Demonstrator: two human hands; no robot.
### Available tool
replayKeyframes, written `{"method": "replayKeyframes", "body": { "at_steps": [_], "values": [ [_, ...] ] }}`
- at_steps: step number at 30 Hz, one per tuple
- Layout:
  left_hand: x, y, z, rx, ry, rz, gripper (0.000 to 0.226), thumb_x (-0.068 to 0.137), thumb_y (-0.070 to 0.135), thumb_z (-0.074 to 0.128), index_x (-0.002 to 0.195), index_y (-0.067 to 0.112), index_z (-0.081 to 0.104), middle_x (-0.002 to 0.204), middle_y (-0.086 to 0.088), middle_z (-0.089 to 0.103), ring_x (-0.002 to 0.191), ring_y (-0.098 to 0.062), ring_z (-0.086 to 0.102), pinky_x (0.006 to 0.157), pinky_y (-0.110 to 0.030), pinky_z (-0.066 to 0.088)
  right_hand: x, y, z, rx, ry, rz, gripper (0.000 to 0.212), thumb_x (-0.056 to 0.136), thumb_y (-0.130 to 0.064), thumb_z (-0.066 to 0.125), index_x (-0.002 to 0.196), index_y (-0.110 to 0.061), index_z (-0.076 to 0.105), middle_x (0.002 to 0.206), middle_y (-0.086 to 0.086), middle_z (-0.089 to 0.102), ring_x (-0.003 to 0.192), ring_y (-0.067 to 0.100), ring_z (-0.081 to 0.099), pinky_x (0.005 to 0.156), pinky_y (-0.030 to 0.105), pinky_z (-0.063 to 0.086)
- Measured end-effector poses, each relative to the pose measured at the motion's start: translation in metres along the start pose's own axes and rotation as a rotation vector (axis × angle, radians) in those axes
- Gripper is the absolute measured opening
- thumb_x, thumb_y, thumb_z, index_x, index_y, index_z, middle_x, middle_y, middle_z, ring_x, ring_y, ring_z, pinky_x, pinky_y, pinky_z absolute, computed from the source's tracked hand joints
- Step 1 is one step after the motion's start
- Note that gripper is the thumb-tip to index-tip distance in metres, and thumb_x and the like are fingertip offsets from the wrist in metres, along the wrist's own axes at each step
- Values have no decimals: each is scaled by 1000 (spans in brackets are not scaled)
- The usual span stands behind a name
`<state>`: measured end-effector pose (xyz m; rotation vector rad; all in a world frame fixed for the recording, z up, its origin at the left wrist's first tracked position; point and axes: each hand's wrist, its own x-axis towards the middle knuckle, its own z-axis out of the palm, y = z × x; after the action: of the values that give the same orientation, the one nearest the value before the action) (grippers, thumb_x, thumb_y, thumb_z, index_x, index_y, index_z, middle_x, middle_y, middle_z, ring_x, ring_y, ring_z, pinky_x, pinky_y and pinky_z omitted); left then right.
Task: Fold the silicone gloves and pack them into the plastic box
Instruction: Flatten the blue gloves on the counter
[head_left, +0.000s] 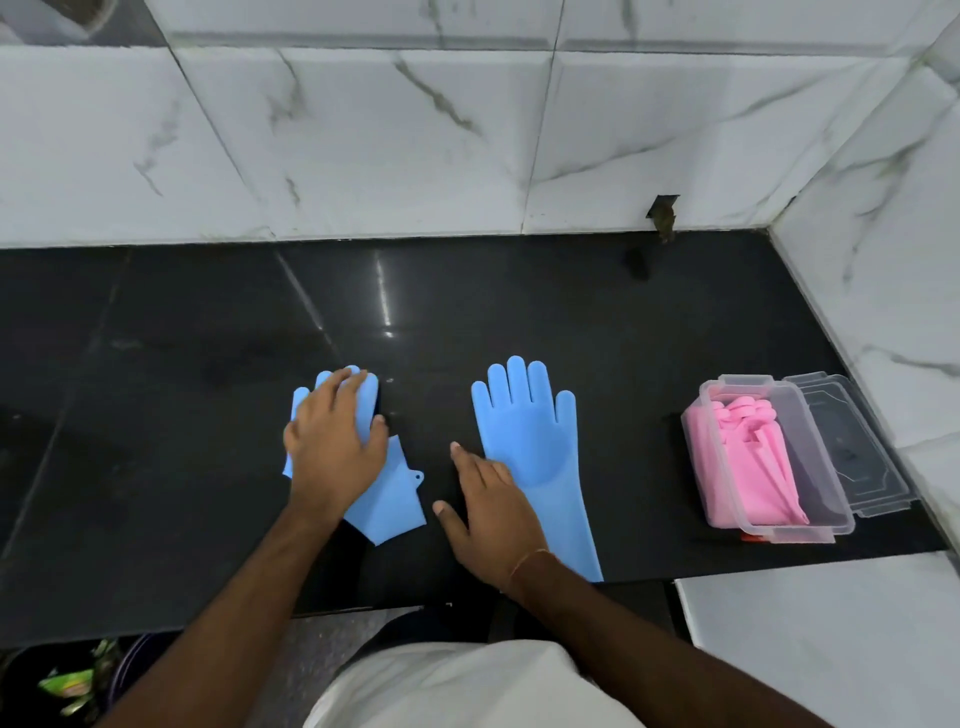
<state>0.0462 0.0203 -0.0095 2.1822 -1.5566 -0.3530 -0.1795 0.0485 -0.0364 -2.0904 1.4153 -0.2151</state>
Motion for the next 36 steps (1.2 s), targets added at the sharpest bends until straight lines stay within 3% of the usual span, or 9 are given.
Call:
{"method": "replayKeyframes", "body": {
  "at_steps": [5, 11, 15, 20, 22, 25, 28, 31, 36],
  "values": [
    [-9, -60, -25, -360, -146, -658, 83, 101, 35, 71, 170, 9, 32, 168, -18, 45, 151, -41, 47, 121, -53, 42, 37, -46, 16, 327, -144, 255, 90, 95, -41, 74, 167, -16, 27, 156, 1, 54, 145, 24, 48, 123, 42, 40],
    [-5, -71, -29, -746, -293, -762, 43, 103, 22, 76, 140, 2, 69, 128, -17, 79, 114, -34, 78, 94, -47, 64, 55, -63, 36, 532, -221, 358, 57, 92, -22, 77, 147, -19, 62, 97, -13, 68, 111, 16, 68, 102, 28, 53],
    [-5, -45, -42, -909, -350, -679, 16, 103, 18, 71, 116, 13, 79, 108, -11, 87, 89, -22, 85, 73, -35, 63, 51, -62, 31, 512, -164, 272, 53, 84, -38, 85, 133, -24, 68, 109, -12, 59, 109, 15, 64, 89, 20, 48],
    [-9, 22, -47, -1050, -316, -519, 36, 83, 36, 72, 112, 15, 77, 102, -17, 84, 82, -23, 83, 65, -32, 65, 36, -65, -16, 541, 56, -76, 119, 64, -70, 90, 161, -49, 25, 160, -35, 25, 147, -11, 32, 108, 5, 35],
    [-9, 49, -41, -1143, -396, -456, 54, 77, 57, 73, 109, 14, 79, 99, -17, 82, 83, -22, 81, 68, -31, 66, 34, -66, -38, 699, -7, -139, 115, 68, -52, 99, 157, -57, 25, 153, -38, 40, 143, -8, 46, 106, 8, 44],
    [-4, 75, -35, -1177, -595, -312, 66, 96, 76, 47, 116, 27, 86, 113, -6, 84, 99, -17, 81, 86, -31, 64, 27, -47, -63, 826, 129, 5, 82, 84, -28, 91, 152, -34, 44, 135, -11, 70, 123, 10, 70, 104, 40, 60],
    [-3, 96, -20, -1078, -735, -140, 76, 105, 70, 25, 132, 26, 81, 136, 2, 79, 125, -13, 74, 110, -36, 52, 16, -8, -83, 1019, 192, 256, 47, 99, -9, 68, 139, -32, 59, 118, -2, 79, 108, 21, 78, 95, 45, 64],
    [-13, 122, 0, -1027, -802, -1, 68, 112, 60, 24, 141, 26, 75, 145, 11, 74, 141, -8, 65, 122, -33, 44, 2, 30, -98, 1216, 200, 401, 51, 98, -1, 59, 142, -26, 62, 122, 4, 80, 112, 27, 77, 100, 51, 62],
    [-31, 160, 45, -916, -520, 162, 38, 117, 28, 42, 140, 21, 71, 138, 13, 76, 135, -2, 65, 112, -19, 49, -17, 95, -116, 1563, 298, 391, 58, 90, 4, 62, 145, -15, 62, 139, 22, 70, 125, 42, 69, 100, 51, 59]
  ]
}}
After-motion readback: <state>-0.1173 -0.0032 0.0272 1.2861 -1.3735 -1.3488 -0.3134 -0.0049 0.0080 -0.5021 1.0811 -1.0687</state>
